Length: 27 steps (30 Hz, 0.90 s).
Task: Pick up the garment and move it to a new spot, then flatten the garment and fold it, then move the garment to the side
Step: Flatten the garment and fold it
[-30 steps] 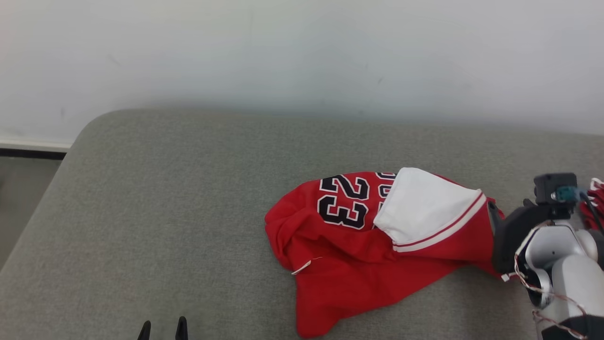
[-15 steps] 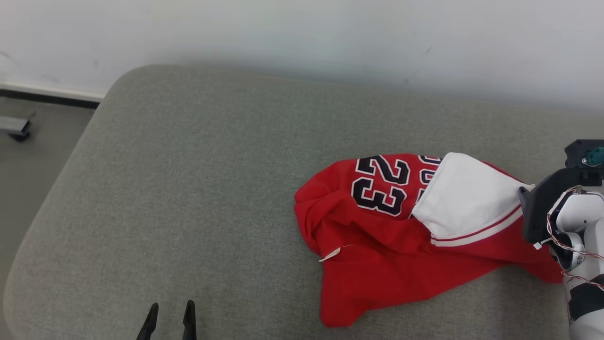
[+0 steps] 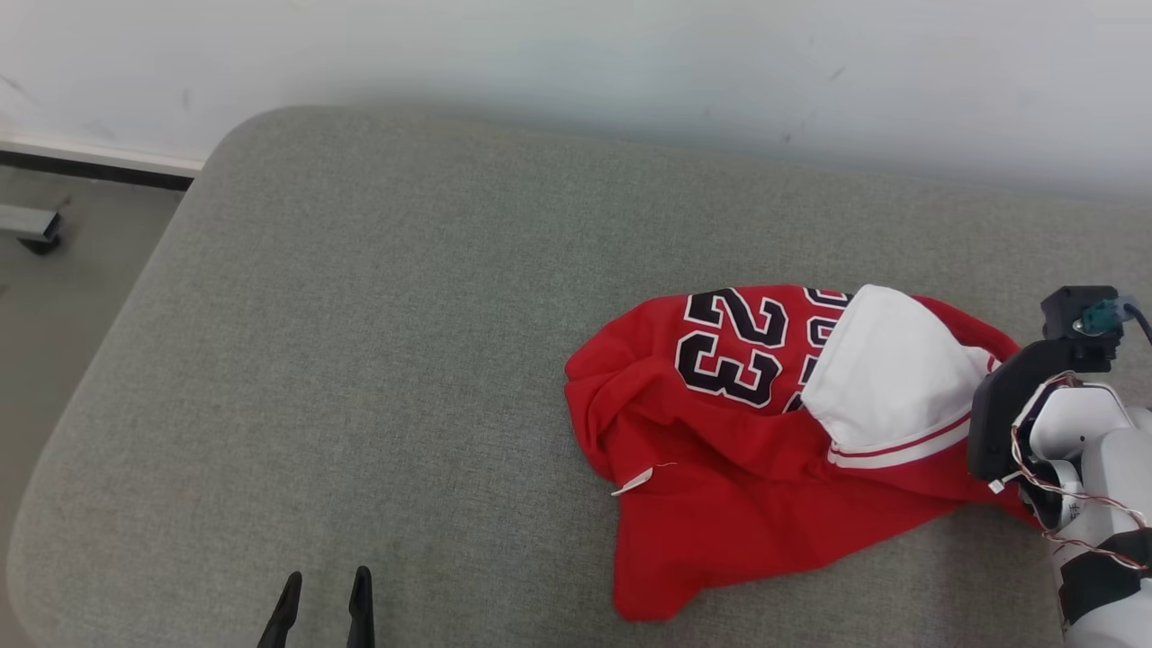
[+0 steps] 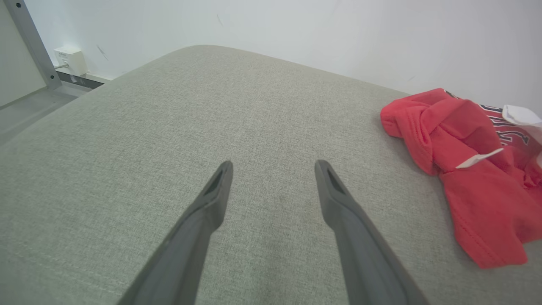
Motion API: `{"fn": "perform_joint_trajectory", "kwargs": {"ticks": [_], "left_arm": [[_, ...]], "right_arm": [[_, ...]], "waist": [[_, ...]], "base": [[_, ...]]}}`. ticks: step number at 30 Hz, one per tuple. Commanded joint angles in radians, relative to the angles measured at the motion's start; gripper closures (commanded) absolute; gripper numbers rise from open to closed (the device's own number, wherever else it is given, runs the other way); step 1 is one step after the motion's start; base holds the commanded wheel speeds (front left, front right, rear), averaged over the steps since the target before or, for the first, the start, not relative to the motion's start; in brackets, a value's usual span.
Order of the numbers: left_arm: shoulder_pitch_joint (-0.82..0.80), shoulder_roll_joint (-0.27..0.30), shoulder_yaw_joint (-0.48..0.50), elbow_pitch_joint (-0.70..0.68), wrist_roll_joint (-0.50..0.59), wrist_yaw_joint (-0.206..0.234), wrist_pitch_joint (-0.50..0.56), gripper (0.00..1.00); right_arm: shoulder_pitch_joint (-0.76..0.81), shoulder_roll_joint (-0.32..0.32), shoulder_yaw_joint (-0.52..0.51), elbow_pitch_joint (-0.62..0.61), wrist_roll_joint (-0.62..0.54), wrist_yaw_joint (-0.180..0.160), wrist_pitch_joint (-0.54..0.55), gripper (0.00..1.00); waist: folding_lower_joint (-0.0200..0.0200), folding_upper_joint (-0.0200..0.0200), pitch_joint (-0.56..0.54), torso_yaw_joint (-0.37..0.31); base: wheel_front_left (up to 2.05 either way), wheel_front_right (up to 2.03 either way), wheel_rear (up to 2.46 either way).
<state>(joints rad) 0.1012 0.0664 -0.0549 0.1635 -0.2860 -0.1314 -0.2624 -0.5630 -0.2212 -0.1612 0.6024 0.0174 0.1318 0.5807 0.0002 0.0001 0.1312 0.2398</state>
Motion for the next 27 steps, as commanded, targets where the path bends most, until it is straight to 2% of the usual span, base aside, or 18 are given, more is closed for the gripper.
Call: {"fn": "perform_joint_trajectory", "kwargs": {"ticks": [1,6,9,14,17,21,27], "left_arm": [[0.004,-0.001,0.002,0.001,0.007,0.001,-0.003,0.00],[0.019,-0.002,0.001,0.008,0.008,0.002,-0.003,0.00],[0.027,-0.002,0.008,0.011,0.008,0.002,-0.003,0.00],[0.048,-0.002,0.020,0.008,0.009,0.002,-0.003,0.00],[0.062,-0.002,0.032,0.003,0.012,0.002,-0.003,0.00],[0.078,-0.003,0.040,-0.006,0.013,0.002,-0.003,0.00],[0.078,-0.005,0.036,-0.012,0.005,0.002,-0.003,0.00]], "right_arm": [[0.010,0.000,0.006,-0.005,0.008,-0.003,-0.005,1.00],[0.015,-0.006,0.066,-0.034,0.036,-0.003,-0.038,1.00],[0.001,0.009,0.123,-0.064,0.095,-0.003,-0.074,1.00],[-0.035,0.018,0.210,-0.154,0.191,-0.003,-0.141,1.00],[-0.045,0.016,0.221,-0.220,0.224,-0.003,-0.173,1.00],[0.002,0.013,0.151,-0.300,0.223,-0.003,-0.179,1.00],[0.174,0.031,-0.092,-0.374,0.142,-0.003,-0.153,1.00]], "waist": [[-0.0002,-0.0001,-0.009,-0.007],[-0.0002,-0.0001,-0.044,-0.018],[-0.0002,-0.0001,-0.066,-0.026],[-0.0002,-0.0001,-0.102,-0.041],[-0.0002,-0.0001,-0.121,-0.055],[-0.0002,-0.0001,-0.136,-0.081],[-0.0002,-0.0001,-0.133,-0.117]], "base": [[0.00,0.00,0.00],[0.00,0.00,0.00],[0.00,0.00,0.00],[0.00,0.00,0.00],[0.00,0.00,0.00],[0.00,0.00,0.00],[0.00,0.00,0.00]]}}
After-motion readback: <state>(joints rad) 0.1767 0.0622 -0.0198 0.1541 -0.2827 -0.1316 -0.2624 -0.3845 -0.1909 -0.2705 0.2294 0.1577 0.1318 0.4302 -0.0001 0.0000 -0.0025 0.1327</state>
